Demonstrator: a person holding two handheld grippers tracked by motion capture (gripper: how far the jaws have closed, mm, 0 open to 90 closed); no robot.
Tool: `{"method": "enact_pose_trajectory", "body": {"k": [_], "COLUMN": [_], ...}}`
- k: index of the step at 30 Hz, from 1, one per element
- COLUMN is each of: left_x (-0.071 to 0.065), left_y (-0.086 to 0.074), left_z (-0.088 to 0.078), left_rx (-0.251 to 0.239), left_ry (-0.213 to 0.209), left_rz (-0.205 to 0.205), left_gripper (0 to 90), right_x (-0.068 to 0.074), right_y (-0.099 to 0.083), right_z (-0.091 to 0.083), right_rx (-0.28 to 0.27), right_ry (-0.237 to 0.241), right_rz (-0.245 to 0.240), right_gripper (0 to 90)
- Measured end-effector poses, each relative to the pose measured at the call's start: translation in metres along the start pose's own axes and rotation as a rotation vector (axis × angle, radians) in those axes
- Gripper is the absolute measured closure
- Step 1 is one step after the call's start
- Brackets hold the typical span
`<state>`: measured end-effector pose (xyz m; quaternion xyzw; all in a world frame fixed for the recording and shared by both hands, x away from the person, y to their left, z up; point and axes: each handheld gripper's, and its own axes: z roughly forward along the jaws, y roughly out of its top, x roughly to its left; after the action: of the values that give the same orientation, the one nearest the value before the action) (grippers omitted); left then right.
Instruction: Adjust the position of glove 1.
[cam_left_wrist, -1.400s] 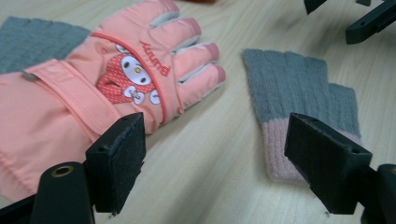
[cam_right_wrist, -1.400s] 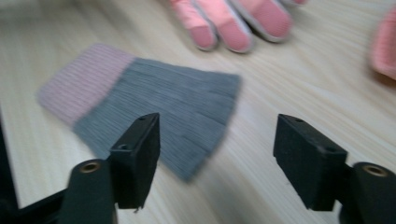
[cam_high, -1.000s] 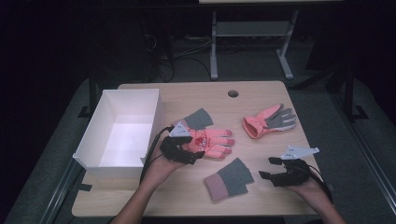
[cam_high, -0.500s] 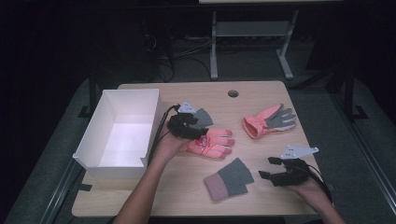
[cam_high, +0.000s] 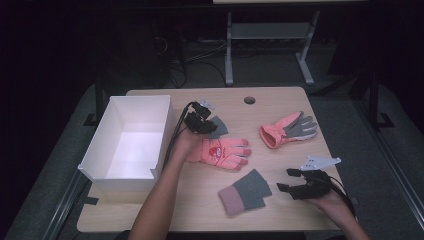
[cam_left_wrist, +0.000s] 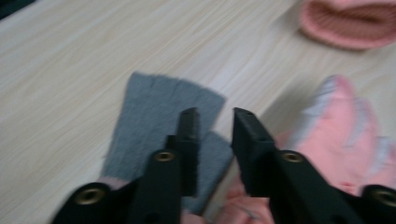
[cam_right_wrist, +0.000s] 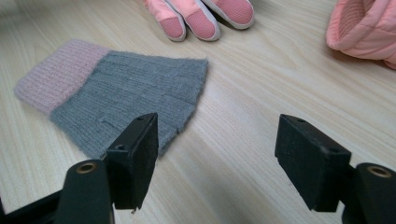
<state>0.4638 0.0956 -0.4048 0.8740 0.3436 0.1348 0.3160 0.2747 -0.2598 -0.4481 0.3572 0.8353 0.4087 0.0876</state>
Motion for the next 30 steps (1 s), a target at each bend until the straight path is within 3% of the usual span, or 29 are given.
{"method": "enact_pose_trajectory", "body": {"k": [1, 3, 7, 11, 17, 19, 22, 26, 30], "left_x": [0.003, 0.005, 0.013, 0.017, 0.02, 0.019, 0.017, 0.015, 0.012], "left_y": [0.0, 0.001, 0.001, 0.0, -0.002, -0.002, 0.001, 0.011, 0.025], "left_z": [0.003, 0.009, 0.024, 0.03, 0.046, 0.049, 0.05, 0.054, 0.063], "left_rx": [0.013, 0.028, 0.096, 0.126, 0.206, 0.207, 0.221, 0.275, 0.313], "left_ry": [0.004, 0.024, 0.051, 0.064, 0.059, 0.057, 0.055, 0.023, 0.005], "left_rz": [-0.005, -0.022, -0.049, -0.055, -0.061, -0.064, -0.057, -0.033, 0.005], "left_gripper": [87.9, 89.7, 89.8, 89.8, 89.9, 89.9, 89.9, 90.0, 90.0], "right_x": [0.0, 0.0, 0.0, -0.001, 0.0, 0.0, 0.0, 0.0, 0.0], "right_y": [0.0, 0.0, 0.0, -0.001, 0.0, -0.001, -0.001, -0.001, 0.0], "right_z": [0.0, 0.0, -0.001, -0.001, -0.002, -0.002, -0.002, -0.002, -0.002], "right_rx": [-0.002, -0.002, -0.004, -0.008, -0.013, -0.012, -0.012, -0.015, -0.013], "right_ry": [0.002, 0.002, 0.001, 0.003, 0.003, 0.005, 0.005, 0.009, 0.009], "right_rz": [0.004, 0.007, 0.003, 0.003, 0.005, 0.008, 0.008, 0.006, 0.003], "right_gripper": [30.3, 30.4, 30.6, 30.7, 30.8, 30.9, 30.9, 30.9, 30.9]}}
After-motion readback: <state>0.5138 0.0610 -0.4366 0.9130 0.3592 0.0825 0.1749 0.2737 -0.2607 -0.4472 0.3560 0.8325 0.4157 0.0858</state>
